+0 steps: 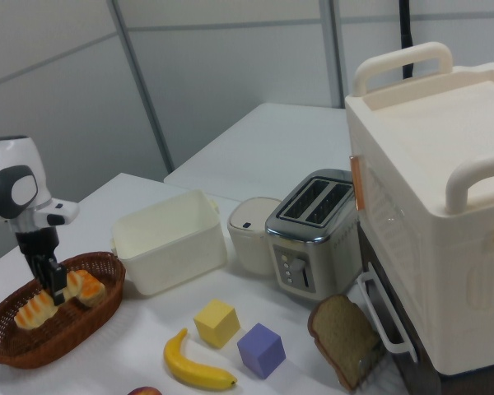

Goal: Put the bread in the basket
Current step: 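Carry the bread roll over the wicker basket and lower it, then open the gripper to release the roll and raise away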

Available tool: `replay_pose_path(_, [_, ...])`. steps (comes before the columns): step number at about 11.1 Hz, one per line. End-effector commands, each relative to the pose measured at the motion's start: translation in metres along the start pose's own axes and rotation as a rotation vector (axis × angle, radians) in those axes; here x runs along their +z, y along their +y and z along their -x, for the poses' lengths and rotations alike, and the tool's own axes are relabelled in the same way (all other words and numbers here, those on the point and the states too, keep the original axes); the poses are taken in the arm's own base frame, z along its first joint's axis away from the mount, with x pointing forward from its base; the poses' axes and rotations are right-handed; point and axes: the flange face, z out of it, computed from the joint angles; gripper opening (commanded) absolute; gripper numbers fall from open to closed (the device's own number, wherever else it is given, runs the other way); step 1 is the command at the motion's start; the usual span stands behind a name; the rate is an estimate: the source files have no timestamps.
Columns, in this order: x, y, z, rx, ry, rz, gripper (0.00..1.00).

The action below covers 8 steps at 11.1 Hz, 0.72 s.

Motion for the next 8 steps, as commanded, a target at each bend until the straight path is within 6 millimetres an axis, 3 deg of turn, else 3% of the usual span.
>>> replay_pose_path(1, [0.01,-0.02,0.004,0.001,-0.009,0.017,1.0])
replay_pose_path(2, [0.005,-0.013,0.002,0.009,-0.01,0.018,1.0])
replay_pose_path(4, [-0.019,0.028,-0.004,0.027,-0.015,0.079,1.0])
replay_pose_path(5, [-0.035,0.06,-0.011,0.024,-0.018,0.093,1.0])
replay_pose_path(8, [-0.089,0.195,-0.037,0.019,-0.014,0.059,1.0])
